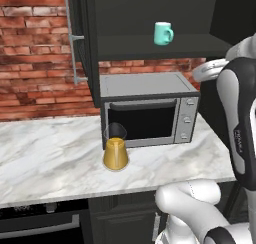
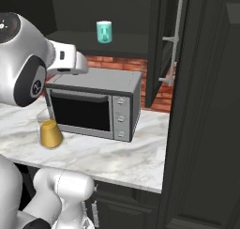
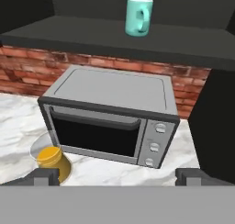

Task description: There is a tray on the dining counter. Grab the cup, mug, and pitcher and place them on the tray. The pitcher may be placed next to the tray if it cannot fit the tray.

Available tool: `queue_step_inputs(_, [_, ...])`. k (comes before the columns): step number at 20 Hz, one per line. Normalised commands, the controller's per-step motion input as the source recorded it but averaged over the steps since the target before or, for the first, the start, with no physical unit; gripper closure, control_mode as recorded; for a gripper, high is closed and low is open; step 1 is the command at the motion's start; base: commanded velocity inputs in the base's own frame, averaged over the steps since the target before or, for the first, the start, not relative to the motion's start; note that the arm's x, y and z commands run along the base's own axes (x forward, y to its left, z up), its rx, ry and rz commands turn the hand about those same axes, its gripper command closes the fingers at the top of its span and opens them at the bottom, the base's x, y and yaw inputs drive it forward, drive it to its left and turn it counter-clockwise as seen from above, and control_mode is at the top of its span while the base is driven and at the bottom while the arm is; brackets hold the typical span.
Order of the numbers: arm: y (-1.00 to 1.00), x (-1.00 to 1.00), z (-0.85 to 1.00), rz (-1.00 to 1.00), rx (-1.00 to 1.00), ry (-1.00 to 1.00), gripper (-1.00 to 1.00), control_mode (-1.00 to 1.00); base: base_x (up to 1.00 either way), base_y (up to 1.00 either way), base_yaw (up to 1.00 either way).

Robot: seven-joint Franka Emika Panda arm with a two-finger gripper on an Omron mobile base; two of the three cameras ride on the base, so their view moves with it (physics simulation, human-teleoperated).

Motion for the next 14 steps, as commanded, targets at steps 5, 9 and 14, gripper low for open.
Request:
queue_step_inputs(5, [0.0,0.32,0.28,0.0,0.09,0.0,-1.0,-1.0,0.0,0.0,0.0])
queue_step_inputs(9, [0.0,0.34,0.15,0.0,0.03,0.0,-1.0,-1.0,0.0,0.0,0.0])
queue_step_inputs(14, [0.0,0.38,0.14,0.0,0.01,0.0,-1.0,-1.0,0.0,0.0,0.0])
